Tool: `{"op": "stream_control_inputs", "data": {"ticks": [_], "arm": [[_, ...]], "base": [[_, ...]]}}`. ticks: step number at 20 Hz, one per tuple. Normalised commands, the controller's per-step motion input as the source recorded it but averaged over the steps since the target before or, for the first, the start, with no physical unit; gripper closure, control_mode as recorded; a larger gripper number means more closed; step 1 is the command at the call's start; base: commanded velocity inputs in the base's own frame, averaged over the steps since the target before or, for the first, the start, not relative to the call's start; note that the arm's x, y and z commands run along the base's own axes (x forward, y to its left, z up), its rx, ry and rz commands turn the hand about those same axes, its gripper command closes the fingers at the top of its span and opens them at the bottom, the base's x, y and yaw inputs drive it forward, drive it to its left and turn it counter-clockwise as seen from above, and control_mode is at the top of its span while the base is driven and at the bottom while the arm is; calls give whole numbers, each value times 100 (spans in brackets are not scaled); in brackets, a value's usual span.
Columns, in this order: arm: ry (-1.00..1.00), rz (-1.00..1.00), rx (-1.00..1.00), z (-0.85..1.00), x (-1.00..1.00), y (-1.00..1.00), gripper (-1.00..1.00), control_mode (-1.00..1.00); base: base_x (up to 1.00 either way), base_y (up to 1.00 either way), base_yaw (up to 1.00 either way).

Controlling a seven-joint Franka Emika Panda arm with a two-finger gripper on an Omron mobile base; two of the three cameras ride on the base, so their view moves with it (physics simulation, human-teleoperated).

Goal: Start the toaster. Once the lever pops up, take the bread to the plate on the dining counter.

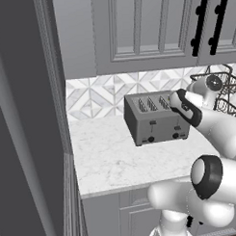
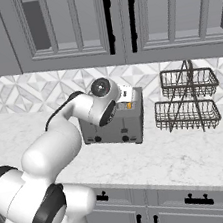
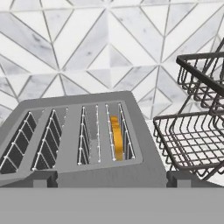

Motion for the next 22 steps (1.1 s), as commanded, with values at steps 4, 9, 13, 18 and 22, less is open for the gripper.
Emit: {"op": "stream_control_inputs", "data": {"ticks": [4,9,13,18,22], "arm": [[0,0,0,0,0,0,-100,-100],[0,0,0,0,0,0,-100,-100],[0,0,0,0,0,0,-100,-100],[0,0,0,0,0,0,-100,-100],[0,0,0,0,0,0,-100,-100]], "base": [[0,0,0],[0,0,0],[0,0,0],[0,0,0],[0,0,0]]}}
